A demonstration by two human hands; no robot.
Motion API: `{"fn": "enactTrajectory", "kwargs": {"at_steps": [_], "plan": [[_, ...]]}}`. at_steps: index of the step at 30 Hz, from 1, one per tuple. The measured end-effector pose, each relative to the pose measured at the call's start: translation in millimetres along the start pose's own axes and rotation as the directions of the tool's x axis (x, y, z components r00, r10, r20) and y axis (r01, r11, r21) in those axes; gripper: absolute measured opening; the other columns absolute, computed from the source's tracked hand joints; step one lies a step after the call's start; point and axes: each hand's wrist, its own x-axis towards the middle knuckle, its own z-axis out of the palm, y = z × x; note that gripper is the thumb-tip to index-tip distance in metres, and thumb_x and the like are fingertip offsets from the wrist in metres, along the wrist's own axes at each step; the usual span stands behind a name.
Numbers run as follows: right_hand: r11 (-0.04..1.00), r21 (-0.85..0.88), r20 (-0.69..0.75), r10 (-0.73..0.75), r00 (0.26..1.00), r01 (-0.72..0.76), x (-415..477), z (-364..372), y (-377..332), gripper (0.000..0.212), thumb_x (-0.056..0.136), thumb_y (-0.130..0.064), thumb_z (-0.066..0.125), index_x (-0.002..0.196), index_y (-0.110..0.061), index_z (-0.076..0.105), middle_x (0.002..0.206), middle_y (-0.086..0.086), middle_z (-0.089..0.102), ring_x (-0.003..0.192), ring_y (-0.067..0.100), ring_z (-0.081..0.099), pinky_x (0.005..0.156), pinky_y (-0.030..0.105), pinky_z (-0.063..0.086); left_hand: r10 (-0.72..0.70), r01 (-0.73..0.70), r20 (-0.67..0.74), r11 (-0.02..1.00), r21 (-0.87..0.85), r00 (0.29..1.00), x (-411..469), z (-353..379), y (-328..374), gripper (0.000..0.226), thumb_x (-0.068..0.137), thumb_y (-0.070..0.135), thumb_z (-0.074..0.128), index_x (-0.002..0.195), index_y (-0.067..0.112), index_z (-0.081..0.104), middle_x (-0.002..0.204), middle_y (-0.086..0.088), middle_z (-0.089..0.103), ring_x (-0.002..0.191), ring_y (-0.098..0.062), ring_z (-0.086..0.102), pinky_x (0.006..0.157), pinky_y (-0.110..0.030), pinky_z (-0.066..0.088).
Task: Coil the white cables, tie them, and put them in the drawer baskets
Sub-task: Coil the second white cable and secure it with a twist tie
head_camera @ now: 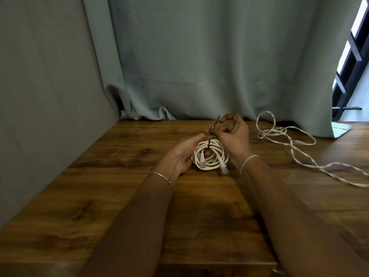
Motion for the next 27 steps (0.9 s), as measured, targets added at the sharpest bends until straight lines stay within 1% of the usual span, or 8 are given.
{"fn": "enactTrajectory", "kwargs": {"at_steps": [3, 7, 10, 14, 18, 21, 23, 27], "plan": [[1.0, 0.001, 0.004, 0.011, 1.0, -0.011, 3.0, -1.3, 2.9, 0.026, 0.076, 0.007, 0.074, 0.082, -0.012, 0.057, 0.065, 0.008, 0.064, 0.06, 0.019, 0.061, 0.067, 0.033, 0.055, 0.035, -0.036, 0.02, 0.999, 0.014, 0.999, -1.6, -0.1, 0.9, 0.017, 0.087, 0.013, 0.066, 0.096, -0.001, 0.068, 0.083, -0.012, 0.068, 0.066, -0.016, 0.064, 0.05, -0.02, 0.053], [0.999, -0.035, 0.005, 0.019, 1.0, -0.019, 4.7, -3.5, 3.5, 0.015, 0.076, 0.005, 0.073, 0.082, -0.007, 0.065, 0.077, 0.013, 0.071, 0.067, 0.018, 0.067, 0.066, 0.029, 0.055, 0.072, -0.079, 0.058, 0.989, 0.125, 0.996, -2.4, -1.5, 0.3, 0.038, 0.075, 0.017, 0.078, 0.103, -0.005, 0.066, 0.09, -0.014, 0.07, 0.073, -0.018, 0.066, 0.058, -0.021, 0.055], [0.999, -0.038, -0.012, 0.028, 1.0, -0.028, 6.7, -3.0, 5.5, 0.013, 0.076, 0.002, 0.075, 0.082, -0.006, 0.067, 0.077, 0.013, 0.071, 0.067, 0.019, 0.068, 0.065, 0.028, 0.055, 0.094, -0.108, 0.086, 0.976, 0.188, 0.992, -2.2, -3.7, -0.5, 0.037, 0.071, 0.011, 0.08, 0.102, -0.004, 0.067, 0.095, -0.018, 0.071, 0.077, -0.021, 0.068, 0.069, -0.027, 0.058], [0.996, 0.034, -0.046, 0.087, 0.995, -0.086, 12.2, -4.6, 9.5, 0.012, 0.074, -0.002, 0.078, 0.084, -0.004, 0.071, 0.079, 0.013, 0.073, 0.071, 0.021, 0.07, 0.071, 0.032, 0.056, 0.128, -0.145, 0.087, 0.964, 0.224, 0.988, -2.0, -3.8, -2.5, 0.037, 0.076, -0.001, 0.075, 0.112, -0.005, 0.065, 0.111, -0.025, 0.068, 0.098, -0.032, 0.067, 0.094, -0.044, 0.053], [0.984, 0.057, 0.034, 0.165, 0.986, -0.167, 10.6, -4.8, 9.8, 0.006, 0.077, -0.008, 0.078, 0.078, -0.005, 0.072, 0.08, 0.016, 0.073, 0.076, 0.03, 0.071, 0.079, 0.047, 0.059, 0.184, -0.19, 0.047, 0.951, 0.246, 0.982, -2.9, -3.5, -2.5, 0.03, 0.077, -0.001, 0.074, 0.106, -0.001, 0.068, 0.106, -0.022, 0.071, 0.092, -0.028, 0.069, 0.087, -0.039, 0.057], [0.967, 0.021, 0.109, 0.251, 0.962, -0.254, 8.2, -4.8, 7.7, 0.017, 0.082, -0.02, 0.075, 0.072, -0.006, 0.073, 0.076, 0.018, 0.073, 0.078, 0.037, 0.071, 0.08, 0.056, 0.056, 0.243, -0.233, -0.029, 0.954, 0.189, 0.97, -3.1, -4.9, 1.0, 0.033, 0.075, -0.004, 0.074, 0.108, -0.001, 0.066, 0.1, -0.017, 0.072, 0.085, -0.023, 0.071, 0.08, -0.033, 0.059], [0.949, 0.004, 0.159, 0.31, 0.937, -0.314, 6.7, -5.4, 5.5, 0.029, 0.083, -0.034, 0.073, 0.079, -0.005, 0.072, 0.081, 0.02, 0.073, 0.082, 0.04, 0.07, 0.082, 0.059, 0.055, 0.276, -0.258, -0.078, 0.949, 0.179, 0.958, -2.9, -6.1, 3.2, 0.035, 0.075, -0.005, 0.074, 0.109, -0.001, 0.065, 0.099, -0.016, 0.072, 0.085, -0.022, 0.071, 0.08, -0.033, 0.059], [0.923, -0.159, 0.262, 0.381, 0.887, -0.349, 6.0, -8.4, 3.4, 0.069, 0.065, -0.071, 0.07, 0.1, -0.012, 0.071, 0.092, 0.011, 0.075, 0.094, 0.03, 0.07, 0.092, 0.05, 0.052, 0.309, -0.278, -0.13, 0.937, 0.212, 0.942, -2.1, -8.8, 4.1, 0.034, 0.077, -0.003, 0.074, 0.11, -0.001, 0.066, 0.106, -0.019, 0.07, 0.098, -0.029, 0.068, 0.089, -0.038, 0.056]]}}
